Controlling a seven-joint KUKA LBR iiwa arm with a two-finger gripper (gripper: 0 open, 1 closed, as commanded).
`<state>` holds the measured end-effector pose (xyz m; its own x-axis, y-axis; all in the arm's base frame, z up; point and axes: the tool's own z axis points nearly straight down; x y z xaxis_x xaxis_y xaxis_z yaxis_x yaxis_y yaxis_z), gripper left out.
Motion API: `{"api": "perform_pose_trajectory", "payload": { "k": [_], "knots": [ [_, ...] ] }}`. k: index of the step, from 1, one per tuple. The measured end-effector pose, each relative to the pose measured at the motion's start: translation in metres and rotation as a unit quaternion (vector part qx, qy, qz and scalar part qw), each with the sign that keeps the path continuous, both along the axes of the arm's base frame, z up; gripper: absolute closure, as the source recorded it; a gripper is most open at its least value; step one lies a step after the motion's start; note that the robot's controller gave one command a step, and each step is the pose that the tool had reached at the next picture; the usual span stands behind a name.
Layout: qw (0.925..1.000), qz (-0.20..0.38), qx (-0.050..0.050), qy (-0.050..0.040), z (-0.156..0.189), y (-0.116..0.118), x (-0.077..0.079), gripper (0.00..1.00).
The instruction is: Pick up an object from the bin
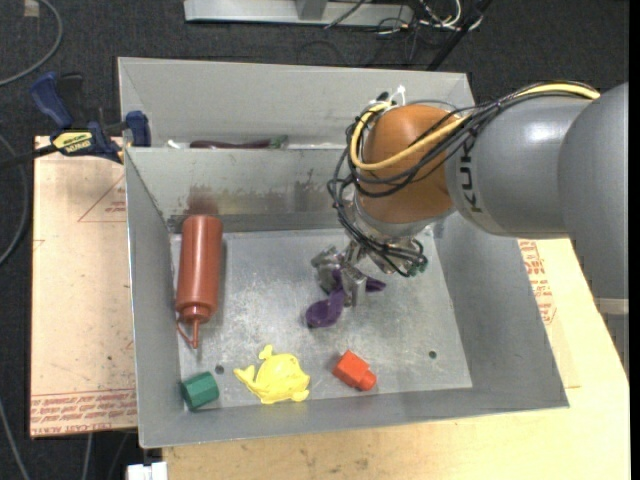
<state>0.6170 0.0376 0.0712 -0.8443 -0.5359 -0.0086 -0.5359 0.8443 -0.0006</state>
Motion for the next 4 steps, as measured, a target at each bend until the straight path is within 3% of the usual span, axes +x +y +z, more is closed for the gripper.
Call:
{"api": "perform_pose_trajectory", "payload": {
  "k": [4],
  "knots": [
    [1.0, -0.001, 0.0, 0.0023, 0.039, 0.001, -0.002, 1.0]
  ]
}}
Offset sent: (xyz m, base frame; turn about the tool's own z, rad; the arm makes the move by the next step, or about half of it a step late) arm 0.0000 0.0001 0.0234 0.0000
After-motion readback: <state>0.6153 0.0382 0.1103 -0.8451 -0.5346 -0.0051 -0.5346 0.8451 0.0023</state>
